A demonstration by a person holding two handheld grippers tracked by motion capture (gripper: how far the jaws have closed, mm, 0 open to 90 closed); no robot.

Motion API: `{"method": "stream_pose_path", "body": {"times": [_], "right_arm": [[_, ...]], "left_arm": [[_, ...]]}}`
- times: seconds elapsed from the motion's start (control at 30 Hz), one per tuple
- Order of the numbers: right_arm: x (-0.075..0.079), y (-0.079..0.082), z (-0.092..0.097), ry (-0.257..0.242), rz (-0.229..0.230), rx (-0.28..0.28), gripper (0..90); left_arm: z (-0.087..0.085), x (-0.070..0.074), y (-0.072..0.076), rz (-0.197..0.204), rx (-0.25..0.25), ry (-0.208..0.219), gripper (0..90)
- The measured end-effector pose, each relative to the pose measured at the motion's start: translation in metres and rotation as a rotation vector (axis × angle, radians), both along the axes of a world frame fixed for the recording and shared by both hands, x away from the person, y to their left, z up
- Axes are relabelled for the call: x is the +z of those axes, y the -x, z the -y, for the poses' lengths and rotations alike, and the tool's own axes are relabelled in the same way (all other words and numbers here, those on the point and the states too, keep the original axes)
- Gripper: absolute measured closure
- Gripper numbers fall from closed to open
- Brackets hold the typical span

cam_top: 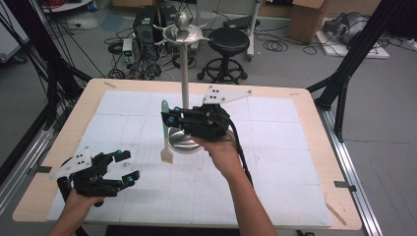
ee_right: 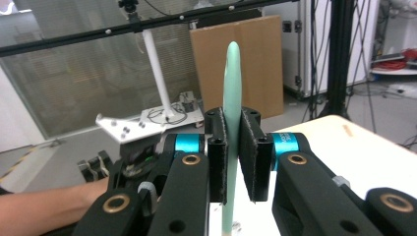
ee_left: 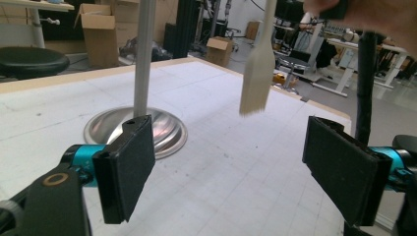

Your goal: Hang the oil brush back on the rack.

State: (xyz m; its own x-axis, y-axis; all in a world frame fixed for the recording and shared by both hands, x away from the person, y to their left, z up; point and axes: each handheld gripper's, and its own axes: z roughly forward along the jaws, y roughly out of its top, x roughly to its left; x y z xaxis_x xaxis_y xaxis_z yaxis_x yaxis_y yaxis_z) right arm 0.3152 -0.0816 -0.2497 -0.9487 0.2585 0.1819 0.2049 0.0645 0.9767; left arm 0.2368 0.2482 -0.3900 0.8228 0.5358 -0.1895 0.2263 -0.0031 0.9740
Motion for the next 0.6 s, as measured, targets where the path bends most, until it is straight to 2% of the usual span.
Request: {"method": "stream_pose_path", "body": {"times": [0.2,0.4,0.6], "right_arm": [[0.020,-0.012,0.000,0.013,0.016,0.009,82.7],[0.038,-0.032,0.016,0.016,0.013,0.079,82.7],[0.050,-0.045,0.027,0.003,0.012,0.104,82.6]], "left_arm": [[-0.004,-0.002,0.002,0.008,0.007,0.004,21.3],[-0.003,-0.003,0.002,0.007,0.006,0.001,21.3],[0.001,-0.004,0.003,0.006,-0.005,0.004,21.3]]}}
